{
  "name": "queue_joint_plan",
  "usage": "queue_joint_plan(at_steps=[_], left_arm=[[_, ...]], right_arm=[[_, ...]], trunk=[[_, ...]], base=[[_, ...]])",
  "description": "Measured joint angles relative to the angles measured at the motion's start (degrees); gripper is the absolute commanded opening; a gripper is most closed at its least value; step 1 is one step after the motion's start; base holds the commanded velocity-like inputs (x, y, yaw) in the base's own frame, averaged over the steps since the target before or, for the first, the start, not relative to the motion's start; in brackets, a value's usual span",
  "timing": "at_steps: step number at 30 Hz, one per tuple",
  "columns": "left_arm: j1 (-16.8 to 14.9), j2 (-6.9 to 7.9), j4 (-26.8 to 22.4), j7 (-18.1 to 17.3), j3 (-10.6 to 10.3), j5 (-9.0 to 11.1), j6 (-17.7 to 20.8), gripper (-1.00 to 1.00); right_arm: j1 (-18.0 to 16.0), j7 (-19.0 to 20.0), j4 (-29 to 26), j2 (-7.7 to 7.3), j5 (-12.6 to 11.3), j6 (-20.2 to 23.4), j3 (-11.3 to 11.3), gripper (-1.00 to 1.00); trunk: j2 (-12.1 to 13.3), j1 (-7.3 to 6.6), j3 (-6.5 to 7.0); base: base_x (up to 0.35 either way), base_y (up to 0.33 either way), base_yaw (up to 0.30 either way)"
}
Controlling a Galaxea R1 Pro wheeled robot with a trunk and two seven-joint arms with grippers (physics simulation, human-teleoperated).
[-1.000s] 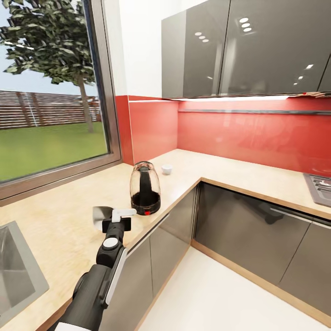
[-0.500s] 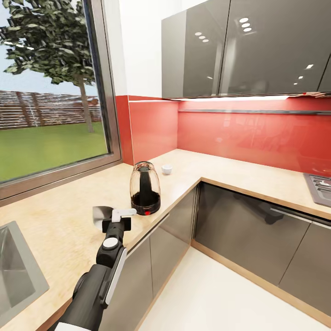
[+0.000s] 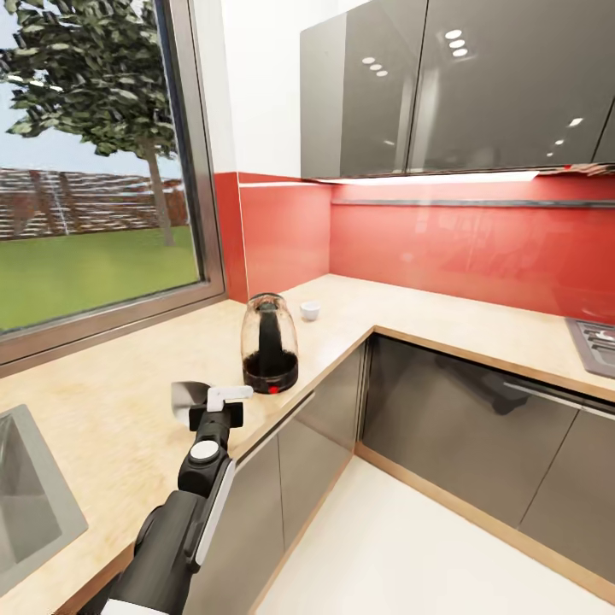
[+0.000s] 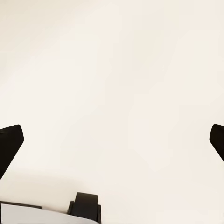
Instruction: Set up a coffee station on the kitchen countertop: keep the coffee maker on the countertop, move the bottle of coffee from the kitchen shelf to the counter next to the coffee maker, place a paper coffee filter on top of the coffee maker, put the saucer next to the coffee maker with the coffee cup on the saucer, and place the electric kettle next to the coffee maker.
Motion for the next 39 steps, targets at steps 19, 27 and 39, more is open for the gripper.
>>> queue_joint_plan(at_steps=[19,27,39], left_arm=[[0.00,0.00,-0.05,0.00,0.03,-0.02,0.00,-1.00],[0.00,0.00,-0.02,0.00,0.02,0.02,0.00,-1.00],[0.00,0.00,-0.08,0.00,0.00,0.04,0.09,-1.00]], right_arm=[[0.00,-0.02,0.00,0.00,0.02,-0.01,-0.08,1.00],[0.00,-0.01,0.00,0.00,0.02,-0.01,-0.08,1.00],[0.00,-0.01,0.00,0.01,0.02,-0.01,-0.07,1.00]], trunk=[[-0.83,0.45,-0.37],[2.38,-1.30,1.07],[7.19,-3.94,3.22]], base=[[0.000,0.000,0.000],[0.000,0.000,0.000],[0.000,0.000,0.000]])
